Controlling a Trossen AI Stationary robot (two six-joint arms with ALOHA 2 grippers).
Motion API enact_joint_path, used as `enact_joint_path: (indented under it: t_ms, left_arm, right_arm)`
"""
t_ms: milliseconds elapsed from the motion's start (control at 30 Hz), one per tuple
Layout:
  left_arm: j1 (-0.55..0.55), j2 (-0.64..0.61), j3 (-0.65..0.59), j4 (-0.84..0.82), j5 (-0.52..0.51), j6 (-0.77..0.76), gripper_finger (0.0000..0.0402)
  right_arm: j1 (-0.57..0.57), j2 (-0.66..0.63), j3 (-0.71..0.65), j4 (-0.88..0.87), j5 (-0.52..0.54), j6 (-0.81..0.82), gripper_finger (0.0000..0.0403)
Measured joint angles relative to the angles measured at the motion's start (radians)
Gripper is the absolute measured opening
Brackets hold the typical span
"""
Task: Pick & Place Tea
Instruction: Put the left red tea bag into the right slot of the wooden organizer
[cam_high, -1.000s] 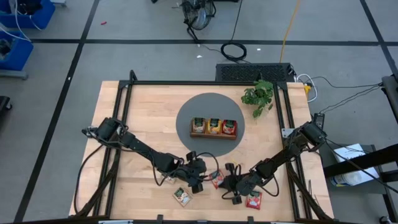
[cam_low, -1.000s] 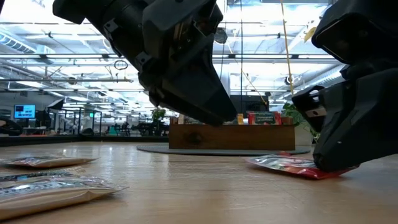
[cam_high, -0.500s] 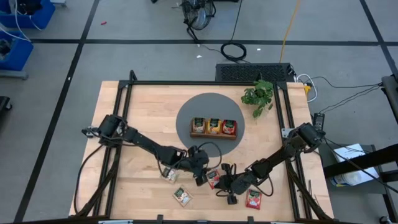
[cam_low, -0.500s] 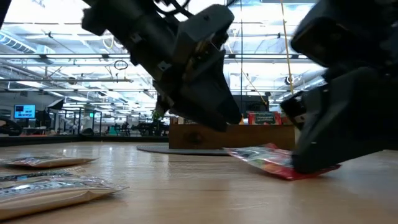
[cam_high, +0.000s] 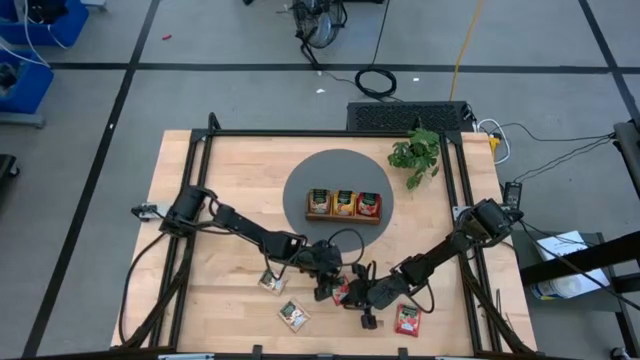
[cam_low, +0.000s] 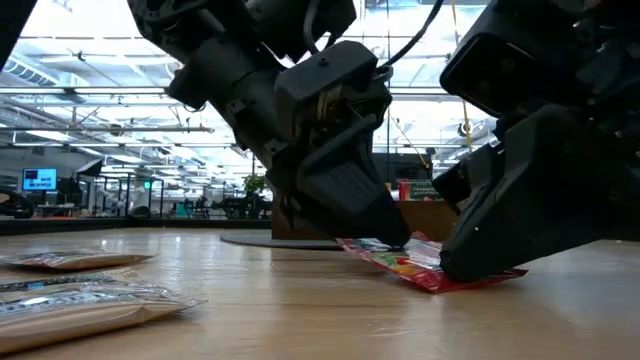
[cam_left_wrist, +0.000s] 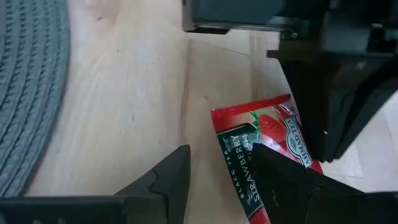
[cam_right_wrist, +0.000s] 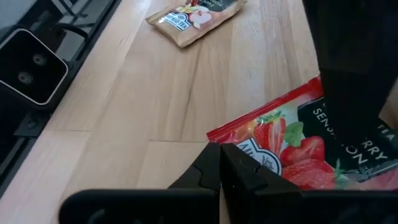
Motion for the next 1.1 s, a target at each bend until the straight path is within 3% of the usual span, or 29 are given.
enact_joint_path:
  t_ms: [267,367,533,733,900,1100]
  left_arm:
    - [-0.007,0.002,-0.001,0.003,0.05,0.074,0.0166]
    - [-0.023,0.003,-0.002,0.025,0.045,0.151,0.0122]
    - [-0.03,0.005,-0.003,0.04,0.047,0.182,0.0014]
    - [-0.028,-0.013,-0.003,0.029,0.02,0.224,0.0005]
    - [-0.026,-0.114,-0.004,-0.044,-0.047,0.249,0.0004]
    - [-0.077,-0.23,-0.003,-0.177,-0.206,0.264,0.0003]
  right_arm:
    - [-0.007,0.001,-0.013,0.007,-0.008,0.019,0.0]
    - [-0.007,0.001,-0.014,0.012,-0.006,0.008,0.0]
    - [-0.007,0.001,-0.014,0.025,0.0,-0.011,0.0]
    - [0.001,-0.01,-0.015,0.132,0.001,-0.106,0.0]
    - [0.048,-0.075,-0.019,0.192,0.006,-0.172,0.0012]
    - [0.141,-0.219,-0.017,0.22,0.28,-0.272,0.0082]
